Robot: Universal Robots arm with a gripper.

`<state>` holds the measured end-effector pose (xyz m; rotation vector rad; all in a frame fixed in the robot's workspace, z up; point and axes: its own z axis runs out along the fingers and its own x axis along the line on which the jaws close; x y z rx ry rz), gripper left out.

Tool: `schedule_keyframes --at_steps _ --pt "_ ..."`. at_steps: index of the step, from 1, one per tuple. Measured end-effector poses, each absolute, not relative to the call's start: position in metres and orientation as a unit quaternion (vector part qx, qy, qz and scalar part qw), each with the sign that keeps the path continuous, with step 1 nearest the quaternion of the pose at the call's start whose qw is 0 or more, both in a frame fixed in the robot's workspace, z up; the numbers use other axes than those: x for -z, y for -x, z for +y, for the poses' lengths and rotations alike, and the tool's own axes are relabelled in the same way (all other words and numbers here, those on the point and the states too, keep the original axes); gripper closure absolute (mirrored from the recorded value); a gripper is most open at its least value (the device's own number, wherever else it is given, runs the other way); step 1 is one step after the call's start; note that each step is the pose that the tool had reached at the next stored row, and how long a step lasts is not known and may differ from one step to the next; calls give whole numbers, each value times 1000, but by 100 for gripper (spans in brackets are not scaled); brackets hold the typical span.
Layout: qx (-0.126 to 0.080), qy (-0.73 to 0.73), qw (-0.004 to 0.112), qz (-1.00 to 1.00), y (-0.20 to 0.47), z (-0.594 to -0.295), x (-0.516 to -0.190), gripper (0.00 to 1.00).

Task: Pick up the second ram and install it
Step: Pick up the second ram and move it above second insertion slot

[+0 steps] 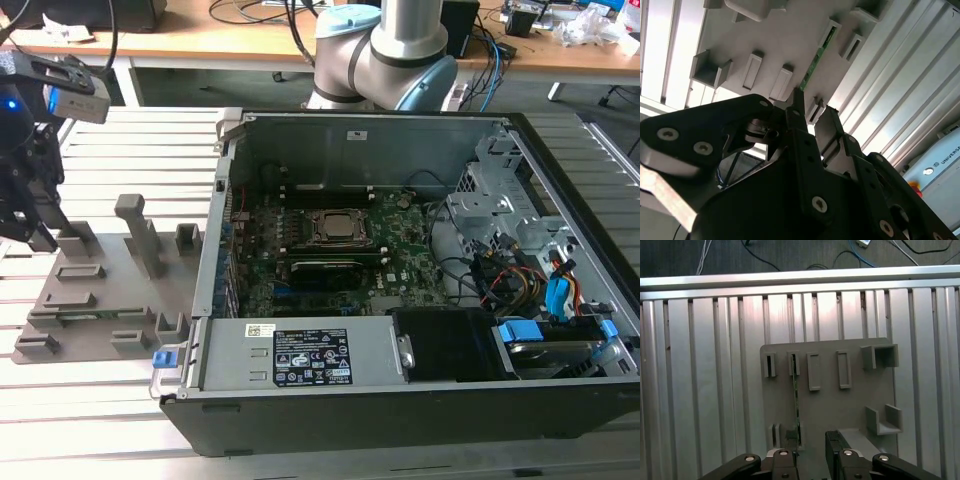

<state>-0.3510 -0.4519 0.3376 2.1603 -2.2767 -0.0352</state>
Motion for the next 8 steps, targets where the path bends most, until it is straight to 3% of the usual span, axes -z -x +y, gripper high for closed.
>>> schedule_keyframes --at_steps 8 --pt "11 -688 1 -725 351 -452 -328 64"
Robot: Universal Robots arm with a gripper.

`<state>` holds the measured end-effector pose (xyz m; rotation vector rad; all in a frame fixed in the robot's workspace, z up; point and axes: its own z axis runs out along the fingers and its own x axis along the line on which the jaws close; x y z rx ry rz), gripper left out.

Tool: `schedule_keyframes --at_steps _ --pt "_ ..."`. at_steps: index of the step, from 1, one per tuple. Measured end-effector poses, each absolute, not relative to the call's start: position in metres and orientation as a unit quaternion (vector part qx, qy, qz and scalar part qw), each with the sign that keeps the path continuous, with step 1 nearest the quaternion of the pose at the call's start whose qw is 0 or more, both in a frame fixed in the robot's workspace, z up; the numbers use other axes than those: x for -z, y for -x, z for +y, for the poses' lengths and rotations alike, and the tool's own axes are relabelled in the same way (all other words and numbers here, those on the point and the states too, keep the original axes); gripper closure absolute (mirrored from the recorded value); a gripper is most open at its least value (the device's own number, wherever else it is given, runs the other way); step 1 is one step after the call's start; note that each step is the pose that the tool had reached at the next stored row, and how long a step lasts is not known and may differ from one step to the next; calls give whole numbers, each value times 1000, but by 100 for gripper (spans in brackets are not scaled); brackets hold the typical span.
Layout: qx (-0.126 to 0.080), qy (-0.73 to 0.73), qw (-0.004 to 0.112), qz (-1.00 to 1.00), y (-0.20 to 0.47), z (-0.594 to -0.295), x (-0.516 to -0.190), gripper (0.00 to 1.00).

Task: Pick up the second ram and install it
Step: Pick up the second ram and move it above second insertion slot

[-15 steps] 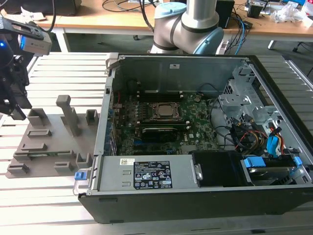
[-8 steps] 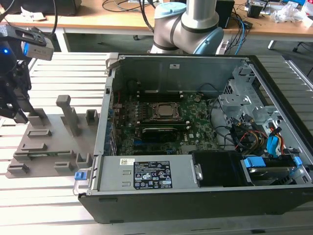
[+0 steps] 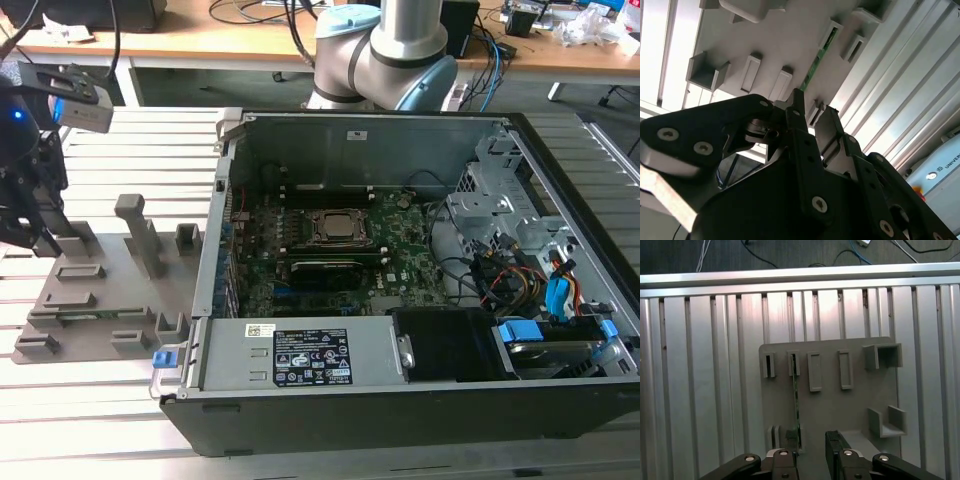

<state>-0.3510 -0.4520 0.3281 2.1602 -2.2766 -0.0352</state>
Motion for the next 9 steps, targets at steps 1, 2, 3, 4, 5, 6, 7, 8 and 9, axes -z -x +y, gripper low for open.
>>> schedule_keyframes --at_steps 1,2,3,4,5,6,7,8,9 --pt "11 -688 1 -725 351 -452 -325 64" --pt "11 -688 1 -725 351 -452 -323 64" --pt "11 -688 1 -725 351 -452 -323 64" --pt "11 -688 2 -725 351 -452 -322 64" --pt "11 -688 1 -725 351 -452 -321 64" --pt "11 -688 1 -725 351 -452 -319 64" --pt "11 -688 1 -725 351 -452 -317 64" --pt "11 -688 1 -725 351 -452 -316 64" --pt "11 -688 1 -725 351 -452 -314 64"
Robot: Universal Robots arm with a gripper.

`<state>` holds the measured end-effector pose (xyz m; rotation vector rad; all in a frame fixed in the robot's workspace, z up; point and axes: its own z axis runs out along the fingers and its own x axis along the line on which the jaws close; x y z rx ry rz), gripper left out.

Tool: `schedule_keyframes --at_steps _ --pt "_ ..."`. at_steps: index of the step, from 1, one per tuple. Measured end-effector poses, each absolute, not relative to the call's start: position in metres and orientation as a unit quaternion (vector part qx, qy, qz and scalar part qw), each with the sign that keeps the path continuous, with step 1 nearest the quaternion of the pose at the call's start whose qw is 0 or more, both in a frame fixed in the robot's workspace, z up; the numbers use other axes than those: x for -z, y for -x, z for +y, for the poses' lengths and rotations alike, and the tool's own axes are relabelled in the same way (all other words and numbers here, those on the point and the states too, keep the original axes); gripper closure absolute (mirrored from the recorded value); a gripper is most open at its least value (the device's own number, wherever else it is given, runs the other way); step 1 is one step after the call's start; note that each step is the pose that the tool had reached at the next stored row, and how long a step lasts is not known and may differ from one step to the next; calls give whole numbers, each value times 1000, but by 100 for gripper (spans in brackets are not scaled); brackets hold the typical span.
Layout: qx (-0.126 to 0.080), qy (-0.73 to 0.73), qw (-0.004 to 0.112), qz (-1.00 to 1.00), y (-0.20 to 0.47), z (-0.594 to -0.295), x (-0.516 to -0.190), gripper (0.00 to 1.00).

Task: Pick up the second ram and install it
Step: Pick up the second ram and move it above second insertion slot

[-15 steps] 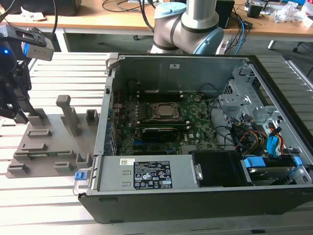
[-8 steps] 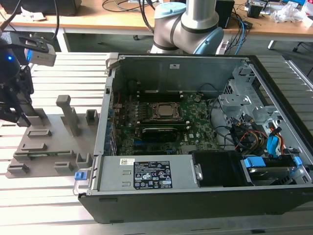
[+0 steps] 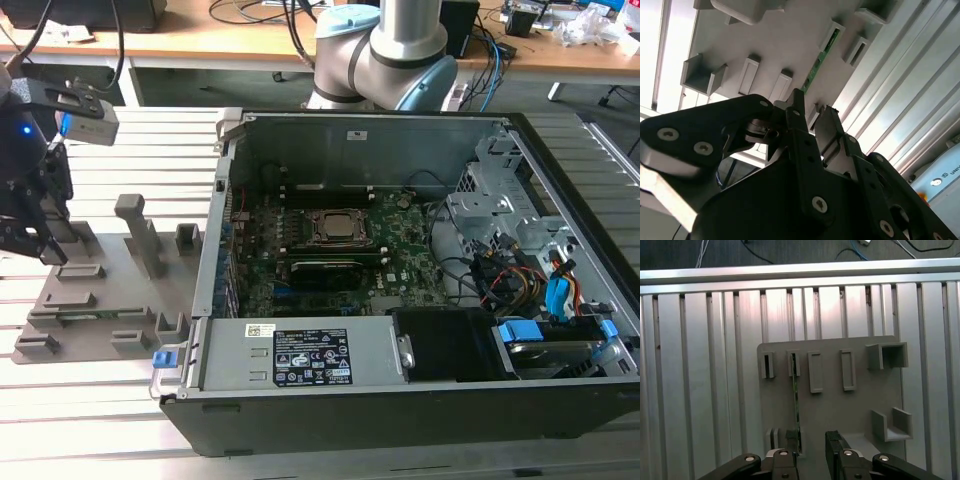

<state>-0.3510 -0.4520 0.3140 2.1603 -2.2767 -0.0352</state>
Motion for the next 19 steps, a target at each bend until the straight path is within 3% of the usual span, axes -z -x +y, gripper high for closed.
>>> schedule_keyframes --at_steps 19 --pt "11 -688 1 -725 351 -455 -281 64"
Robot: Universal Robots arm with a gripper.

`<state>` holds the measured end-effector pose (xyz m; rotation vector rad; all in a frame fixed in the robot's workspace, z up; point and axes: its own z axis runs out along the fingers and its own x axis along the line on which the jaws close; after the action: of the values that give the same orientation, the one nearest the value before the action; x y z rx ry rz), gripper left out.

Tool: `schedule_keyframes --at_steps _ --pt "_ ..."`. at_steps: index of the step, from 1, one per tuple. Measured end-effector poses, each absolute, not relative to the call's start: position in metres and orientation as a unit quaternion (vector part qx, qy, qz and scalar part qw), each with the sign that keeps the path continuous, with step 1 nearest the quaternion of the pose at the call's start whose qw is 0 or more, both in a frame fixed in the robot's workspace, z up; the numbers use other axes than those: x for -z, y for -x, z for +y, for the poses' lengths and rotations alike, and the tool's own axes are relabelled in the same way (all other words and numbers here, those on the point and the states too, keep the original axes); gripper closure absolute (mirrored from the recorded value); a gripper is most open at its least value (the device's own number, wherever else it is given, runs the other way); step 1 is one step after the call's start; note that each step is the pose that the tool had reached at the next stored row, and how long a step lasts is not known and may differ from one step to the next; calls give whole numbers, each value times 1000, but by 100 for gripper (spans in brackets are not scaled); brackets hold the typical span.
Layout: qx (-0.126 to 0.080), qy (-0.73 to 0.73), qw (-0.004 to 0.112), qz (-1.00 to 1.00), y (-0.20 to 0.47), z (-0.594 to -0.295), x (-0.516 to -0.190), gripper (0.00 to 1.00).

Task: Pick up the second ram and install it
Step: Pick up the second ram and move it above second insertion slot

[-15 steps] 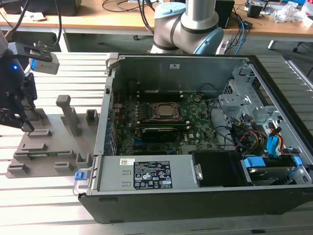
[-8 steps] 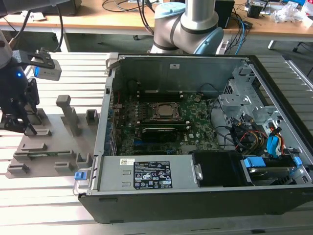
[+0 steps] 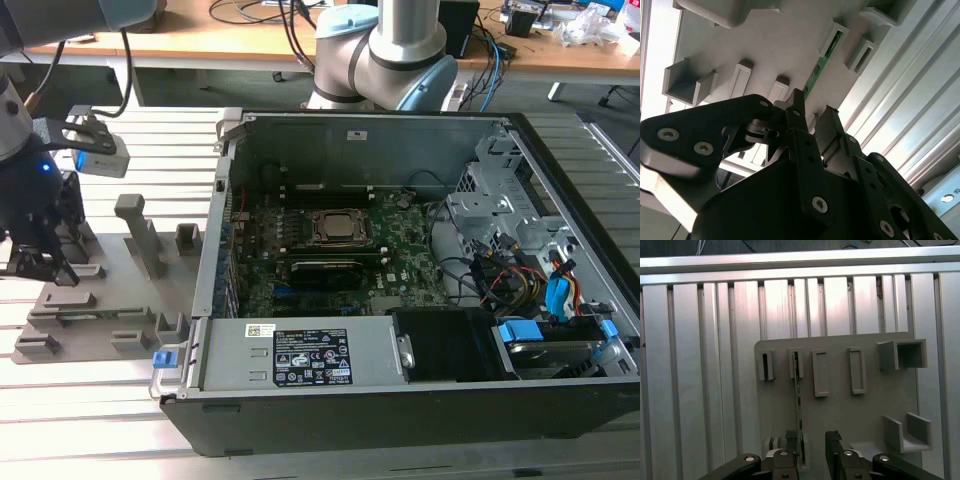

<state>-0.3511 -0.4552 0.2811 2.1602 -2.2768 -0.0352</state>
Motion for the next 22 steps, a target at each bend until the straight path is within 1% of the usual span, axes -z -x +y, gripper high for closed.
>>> schedule_keyframes --at_steps 6,9,18,22 --pt "11 -688 1 -725 351 -456 -274 64" --pt "11 -688 1 -725 351 -459 -255 64" --pt "11 -688 1 -725 355 -462 -230 64" --pt "11 -689 1 -725 356 -464 -212 64"
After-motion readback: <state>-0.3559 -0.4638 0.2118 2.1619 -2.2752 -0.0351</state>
